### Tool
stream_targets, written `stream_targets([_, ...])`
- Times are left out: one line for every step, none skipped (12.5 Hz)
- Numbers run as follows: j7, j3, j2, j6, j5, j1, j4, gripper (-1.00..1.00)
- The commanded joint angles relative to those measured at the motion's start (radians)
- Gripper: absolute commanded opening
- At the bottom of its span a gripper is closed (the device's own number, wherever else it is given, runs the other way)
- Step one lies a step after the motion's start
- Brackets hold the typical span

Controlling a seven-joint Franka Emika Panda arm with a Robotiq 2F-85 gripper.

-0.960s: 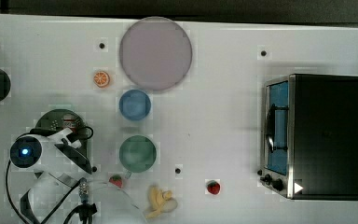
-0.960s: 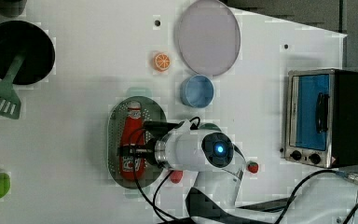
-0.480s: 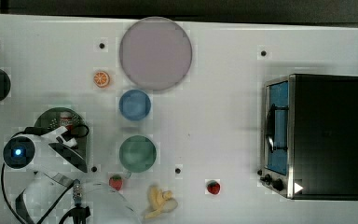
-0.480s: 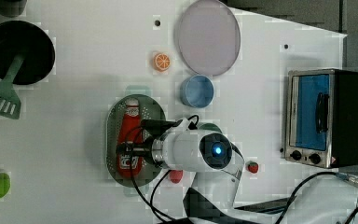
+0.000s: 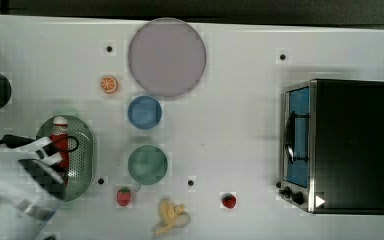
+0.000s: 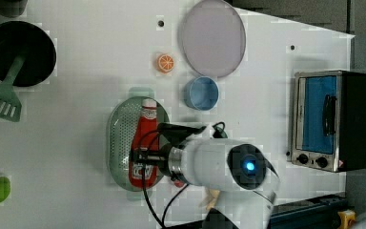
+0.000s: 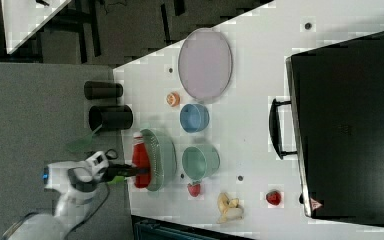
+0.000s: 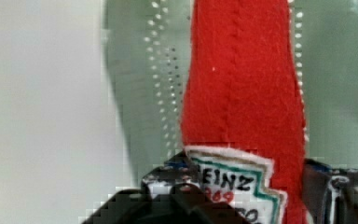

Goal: Pick ketchup from strainer and place it on the table

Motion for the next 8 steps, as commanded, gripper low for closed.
stream_targets([-0.005, 0.041, -0.109, -0.144, 0.122, -0.045, 0.122, 0.19])
stream_targets([-0.047, 0.038, -0.122, -0.218, 0.161, -0.056, 0.167, 0.19])
stream_targets([-0.094, 0.034, -0.127, -0.289, 0.174, -0.072, 0.217, 0.19])
stream_targets([-0.124, 0.024, -0.126, -0.341, 0.174, -0.088, 0.269, 0.19])
stream_targets([-0.140, 0.010, -0.126, -0.387, 0.174, -0.105, 0.316, 0.19])
stream_targets([-0.149, -0.008, -0.126, -0.422, 0.174, -0.122, 0.359, 0.19])
stream_targets([-0.149, -0.029, -0.126, -0.452, 0.174, -0.141, 0.397, 0.19])
stream_targets([-0.149, -0.051, -0.126, -0.472, 0.174, -0.159, 0.428, 0.19])
